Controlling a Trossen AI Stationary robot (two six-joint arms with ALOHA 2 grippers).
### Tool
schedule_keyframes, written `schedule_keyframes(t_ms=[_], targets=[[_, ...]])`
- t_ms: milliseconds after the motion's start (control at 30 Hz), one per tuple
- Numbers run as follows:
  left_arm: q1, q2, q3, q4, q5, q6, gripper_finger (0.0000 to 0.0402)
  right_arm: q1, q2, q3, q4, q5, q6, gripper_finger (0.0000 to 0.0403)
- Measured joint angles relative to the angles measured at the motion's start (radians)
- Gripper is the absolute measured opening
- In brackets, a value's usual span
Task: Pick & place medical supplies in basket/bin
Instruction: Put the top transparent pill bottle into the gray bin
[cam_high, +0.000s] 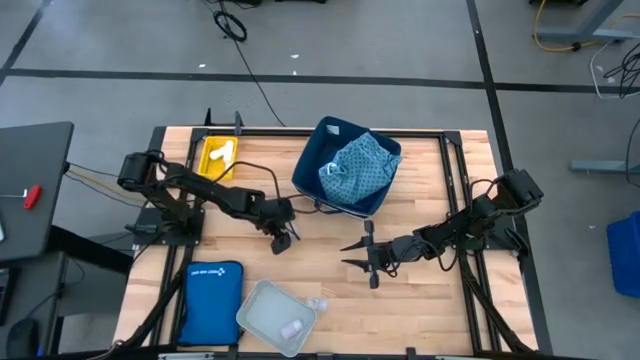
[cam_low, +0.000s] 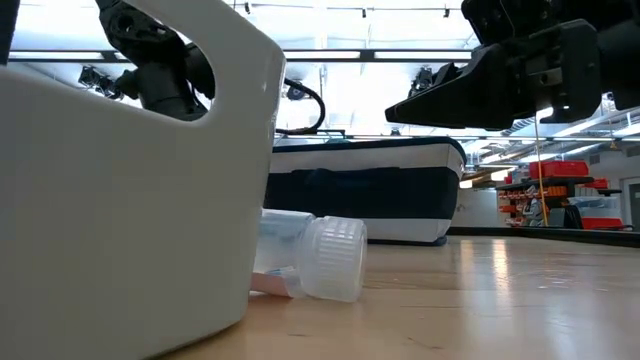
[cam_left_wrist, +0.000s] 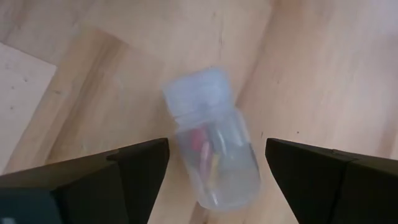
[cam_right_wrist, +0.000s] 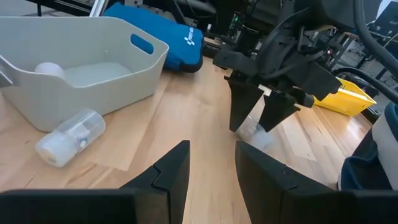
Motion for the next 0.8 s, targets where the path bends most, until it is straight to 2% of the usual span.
schedule_keyframes(t_ms=[167,400,600,800], targets=[[-0.020,0.017,0.000,0.002,-0.084,0.001,0.0252,0.000,0.000,0.000,0.000,0.004,0.003,0.0135],[-0.081,0.019,-0.003,0.006,-0.197,0.062,0.0148,0.000,0.000,0.000,0.000,0.006,0.029,0.0135],[-0.150,-0.003,-0.008,-0.003,-0.274,0.151,0.0148,0.000,0.000,0.000,0.000,0.006,0.055,0.0135],[-0.220,-0.080,-0.007,-0.002,-0.358,0.228,0.0148,0.000,0.000,0.000,0.001,0.008,0.056,0.0135]])
